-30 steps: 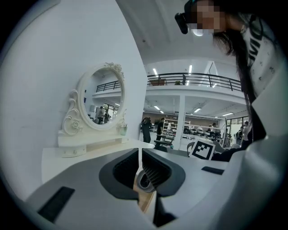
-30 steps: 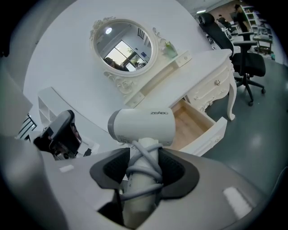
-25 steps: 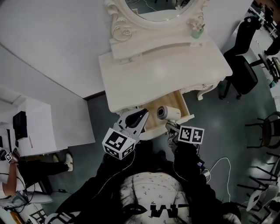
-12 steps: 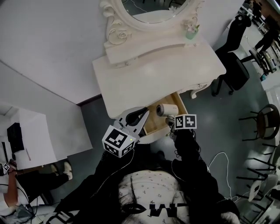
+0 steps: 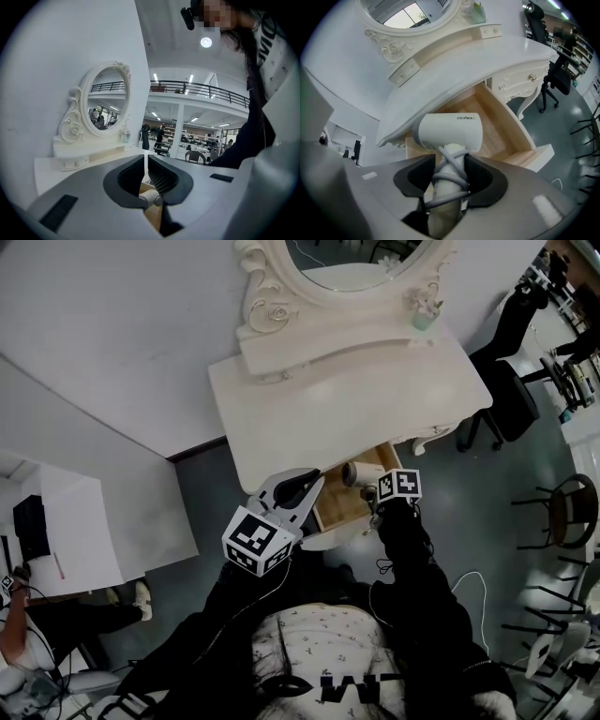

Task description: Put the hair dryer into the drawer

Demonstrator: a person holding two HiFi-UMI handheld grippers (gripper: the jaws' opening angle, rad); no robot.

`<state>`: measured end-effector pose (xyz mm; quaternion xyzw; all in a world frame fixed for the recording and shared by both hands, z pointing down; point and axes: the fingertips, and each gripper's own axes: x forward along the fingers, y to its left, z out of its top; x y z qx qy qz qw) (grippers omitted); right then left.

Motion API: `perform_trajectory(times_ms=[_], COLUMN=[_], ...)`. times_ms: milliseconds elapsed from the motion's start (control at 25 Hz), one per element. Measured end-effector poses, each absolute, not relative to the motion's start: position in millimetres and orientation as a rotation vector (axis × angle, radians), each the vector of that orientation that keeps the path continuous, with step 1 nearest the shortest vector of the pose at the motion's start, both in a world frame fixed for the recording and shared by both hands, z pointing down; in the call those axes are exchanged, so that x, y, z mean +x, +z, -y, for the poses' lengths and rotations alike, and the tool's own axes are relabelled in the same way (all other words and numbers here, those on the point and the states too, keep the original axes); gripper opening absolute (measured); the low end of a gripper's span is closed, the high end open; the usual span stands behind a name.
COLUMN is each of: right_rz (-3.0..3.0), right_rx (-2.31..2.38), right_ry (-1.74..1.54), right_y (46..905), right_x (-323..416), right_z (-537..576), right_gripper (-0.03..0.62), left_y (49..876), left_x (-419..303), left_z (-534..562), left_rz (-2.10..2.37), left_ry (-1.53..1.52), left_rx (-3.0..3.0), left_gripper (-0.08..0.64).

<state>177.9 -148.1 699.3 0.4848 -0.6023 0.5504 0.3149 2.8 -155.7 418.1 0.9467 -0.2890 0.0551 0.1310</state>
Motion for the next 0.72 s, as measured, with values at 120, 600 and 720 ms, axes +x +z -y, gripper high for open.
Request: perform_trajectory(times_ms=[120,600,720], right_rz=[1.559,1.465,1.446], right_rx=[1.265,1.292,1.371], right_ry=[1.433,1.424,1.559], right_y=[703.6,729.3,738.8], right_x=[179.5,192.9,191.5], right_z=[155.2,186.7,193.2], right_gripper=[0.209,0.209,0.209], left_y=[417.9,424.1,426.9], left_x=[-3.7,-31.7,-37.4], left_z=[159.0,175.9,178.7], left_rz=[0.850,0.920,0.939], left_ry=[0.161,0.199,0.214], left_rx=[2.742,2.719,2.713], left_gripper=[0.003,0.003,0.003])
